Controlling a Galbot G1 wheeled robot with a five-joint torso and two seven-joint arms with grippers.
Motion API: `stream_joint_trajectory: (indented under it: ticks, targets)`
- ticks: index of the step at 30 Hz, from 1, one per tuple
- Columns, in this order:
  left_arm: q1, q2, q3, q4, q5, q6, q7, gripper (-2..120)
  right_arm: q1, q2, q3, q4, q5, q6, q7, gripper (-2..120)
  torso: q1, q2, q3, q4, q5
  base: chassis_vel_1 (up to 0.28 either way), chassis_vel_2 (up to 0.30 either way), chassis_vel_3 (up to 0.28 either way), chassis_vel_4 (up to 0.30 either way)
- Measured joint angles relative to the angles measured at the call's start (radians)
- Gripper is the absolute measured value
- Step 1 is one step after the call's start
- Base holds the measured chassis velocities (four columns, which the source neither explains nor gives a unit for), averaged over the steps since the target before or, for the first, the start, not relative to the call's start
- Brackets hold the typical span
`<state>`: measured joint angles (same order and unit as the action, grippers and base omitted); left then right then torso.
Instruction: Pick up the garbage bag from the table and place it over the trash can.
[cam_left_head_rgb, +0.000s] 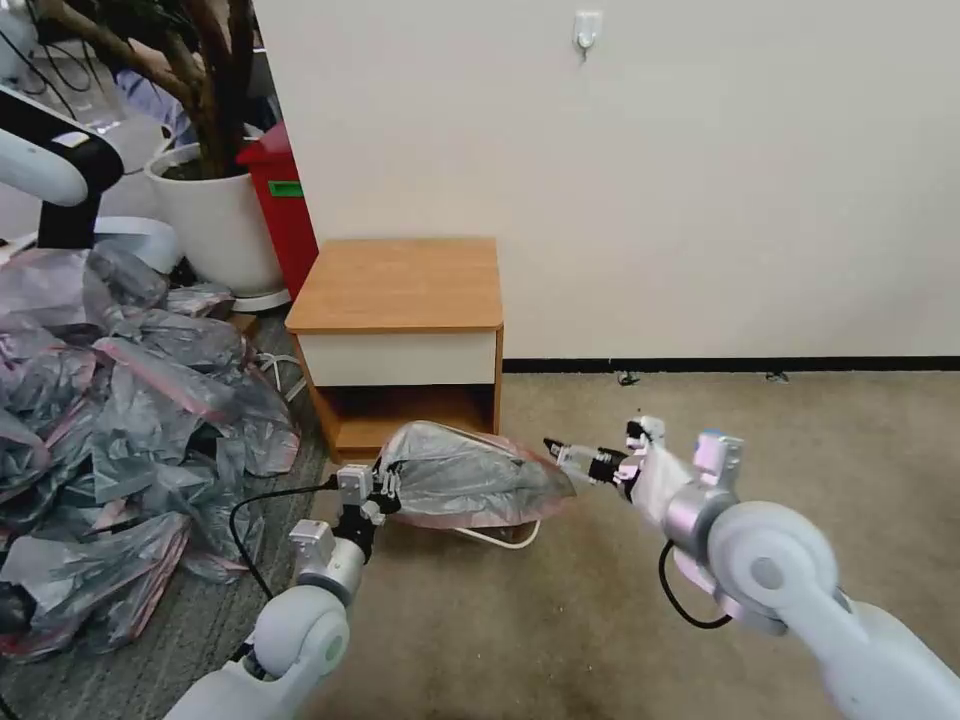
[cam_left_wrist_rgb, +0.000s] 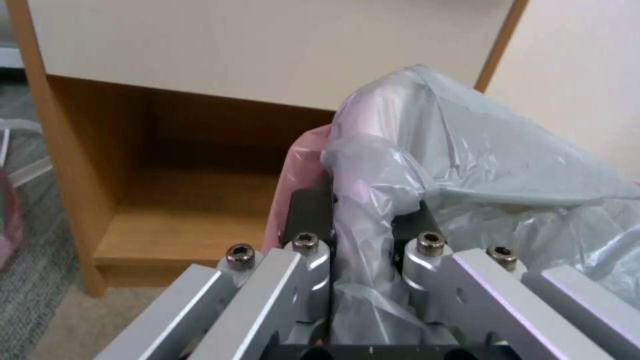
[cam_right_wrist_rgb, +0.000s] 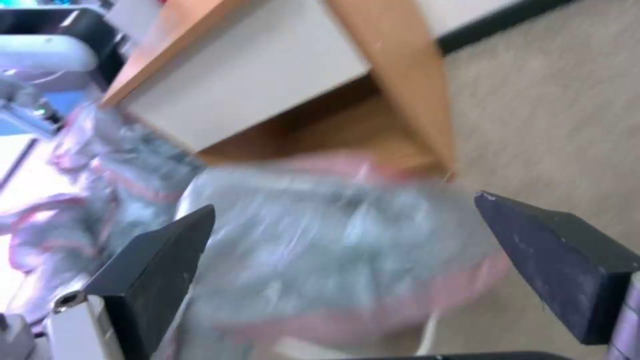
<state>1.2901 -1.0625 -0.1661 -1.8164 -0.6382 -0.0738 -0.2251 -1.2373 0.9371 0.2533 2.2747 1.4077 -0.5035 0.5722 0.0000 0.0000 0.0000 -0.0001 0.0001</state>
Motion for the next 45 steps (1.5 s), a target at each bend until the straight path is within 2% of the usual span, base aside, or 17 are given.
stream_joint_trajectory:
  ticks: [2,5,6,12,23,45]
  targets:
    - [-0.001,-0.003,-0.002,0.000,-0.006,0.000,-0.002,9,-0.013,0.010,-0.001,0.007,0.000,-0.001,0.001,99,0.000,0.000,0.000,0.0001,-0.0003,0.000,0.000,0.000,0.000]
    - [-0.002,-0.010,-0.007,-0.009,-0.035,0.000,-0.011,9,-0.075,0.084,-0.019,0.035,0.029,-0.013,0.008,99,0.000,0.000,0.000,0.0000,-0.0001,0.000,0.000,0.000,0.000]
    - [-0.002,-0.010,-0.007,-0.009,-0.035,0.000,-0.011,9,-0.075,0.084,-0.019,0.035,0.029,-0.013,0.008,99,0.000,0.000,0.000,0.0000,-0.0001,0.000,0.000,0.000,0.000]
    - [-0.002,-0.015,-0.007,-0.026,-0.051,0.001,-0.023,9,-0.040,0.213,-0.030,-0.010,0.191,-0.026,0.134,99,0.000,0.000,0.000,0.0003,-0.0001,0.000,0.000,0.000,0.000]
    - [0.002,-0.029,-0.003,-0.053,-0.057,0.005,-0.029,9,-0.021,0.276,-0.023,-0.104,0.211,-0.019,0.165,99,0.000,0.000,0.000,0.0002,-0.0001,0.000,0.000,0.000,0.000]
    - [0.020,-0.041,0.001,-0.095,-0.083,0.010,-0.043,9,-0.006,0.325,-0.028,-0.141,0.154,0.000,0.138,98,0.000,0.000,0.000,0.0001,-0.0001,0.000,0.000,0.000,0.000]
